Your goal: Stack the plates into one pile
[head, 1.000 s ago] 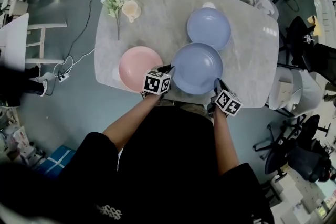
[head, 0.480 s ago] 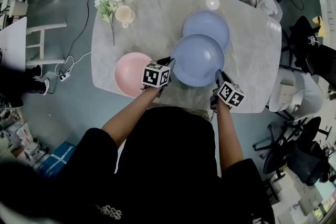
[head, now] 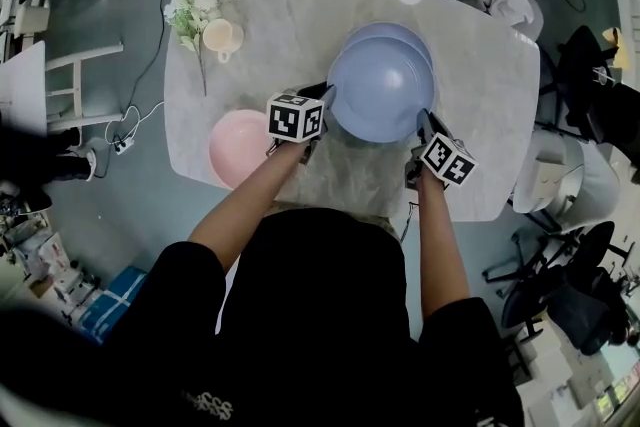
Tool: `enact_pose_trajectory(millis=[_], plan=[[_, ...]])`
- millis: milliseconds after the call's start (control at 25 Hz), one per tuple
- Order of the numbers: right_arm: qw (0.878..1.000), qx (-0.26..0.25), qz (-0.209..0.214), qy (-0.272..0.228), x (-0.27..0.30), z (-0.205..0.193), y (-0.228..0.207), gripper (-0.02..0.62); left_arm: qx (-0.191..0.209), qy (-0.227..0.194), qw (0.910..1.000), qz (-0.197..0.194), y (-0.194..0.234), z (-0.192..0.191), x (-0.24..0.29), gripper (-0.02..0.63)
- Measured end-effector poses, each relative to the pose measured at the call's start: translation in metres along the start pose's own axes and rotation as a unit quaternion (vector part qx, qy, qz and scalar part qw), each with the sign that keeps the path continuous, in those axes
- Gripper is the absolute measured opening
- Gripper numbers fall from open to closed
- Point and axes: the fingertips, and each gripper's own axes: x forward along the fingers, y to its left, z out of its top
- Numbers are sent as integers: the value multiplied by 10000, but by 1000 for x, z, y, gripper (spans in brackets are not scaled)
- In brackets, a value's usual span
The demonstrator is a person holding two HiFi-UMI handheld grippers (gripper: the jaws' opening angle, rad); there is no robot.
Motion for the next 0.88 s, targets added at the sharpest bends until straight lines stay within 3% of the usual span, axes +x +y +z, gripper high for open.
enact_pose_trajectory(millis=[600,880], plan=[[9987,27,-355,375,55,19,-44,38,331,646,9968,338,16,14,70,72],[9984,-91,-354,432,64,16,-47,38,454,602,9953,615,24,9,75,89]])
